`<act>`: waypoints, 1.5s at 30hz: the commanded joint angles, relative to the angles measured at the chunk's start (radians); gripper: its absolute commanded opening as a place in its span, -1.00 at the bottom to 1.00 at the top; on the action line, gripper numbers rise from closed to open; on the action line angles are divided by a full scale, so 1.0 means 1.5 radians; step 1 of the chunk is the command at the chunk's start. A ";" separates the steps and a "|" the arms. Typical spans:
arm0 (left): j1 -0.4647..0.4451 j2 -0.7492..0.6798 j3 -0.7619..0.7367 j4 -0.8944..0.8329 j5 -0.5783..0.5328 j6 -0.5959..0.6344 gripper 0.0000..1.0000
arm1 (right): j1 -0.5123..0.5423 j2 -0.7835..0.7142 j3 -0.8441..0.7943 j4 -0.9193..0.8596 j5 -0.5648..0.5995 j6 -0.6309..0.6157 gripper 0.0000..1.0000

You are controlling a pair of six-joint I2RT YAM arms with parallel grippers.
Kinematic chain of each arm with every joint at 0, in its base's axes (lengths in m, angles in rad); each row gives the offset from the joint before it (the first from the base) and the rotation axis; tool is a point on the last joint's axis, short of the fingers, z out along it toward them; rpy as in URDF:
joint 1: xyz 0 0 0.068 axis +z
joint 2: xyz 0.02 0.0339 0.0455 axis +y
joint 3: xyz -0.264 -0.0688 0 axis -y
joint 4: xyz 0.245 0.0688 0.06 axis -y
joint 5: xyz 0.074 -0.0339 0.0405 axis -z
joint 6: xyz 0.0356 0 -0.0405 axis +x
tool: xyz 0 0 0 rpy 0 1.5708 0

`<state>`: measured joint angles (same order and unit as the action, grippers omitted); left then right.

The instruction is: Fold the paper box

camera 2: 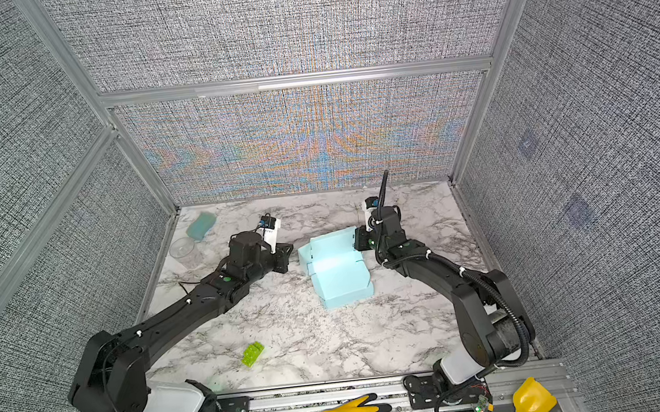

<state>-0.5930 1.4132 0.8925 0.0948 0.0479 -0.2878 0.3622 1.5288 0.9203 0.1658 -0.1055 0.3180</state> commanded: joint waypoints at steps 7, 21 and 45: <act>0.042 -0.009 -0.034 -0.015 -0.051 -0.068 -0.63 | 0.055 -0.017 -0.068 0.124 0.062 -0.012 -1.00; 0.043 0.013 -0.063 -0.023 0.057 -0.074 -0.53 | 0.063 -0.032 -0.101 0.144 0.072 -0.019 -1.00; -0.009 0.049 -0.142 0.137 0.219 -0.041 -0.44 | 0.062 -0.036 -0.119 0.165 0.059 -0.039 -1.00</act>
<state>-0.6006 1.4914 0.6815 0.2359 0.3454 -0.3630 0.4530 1.4841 0.7490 0.3710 -0.0132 0.2703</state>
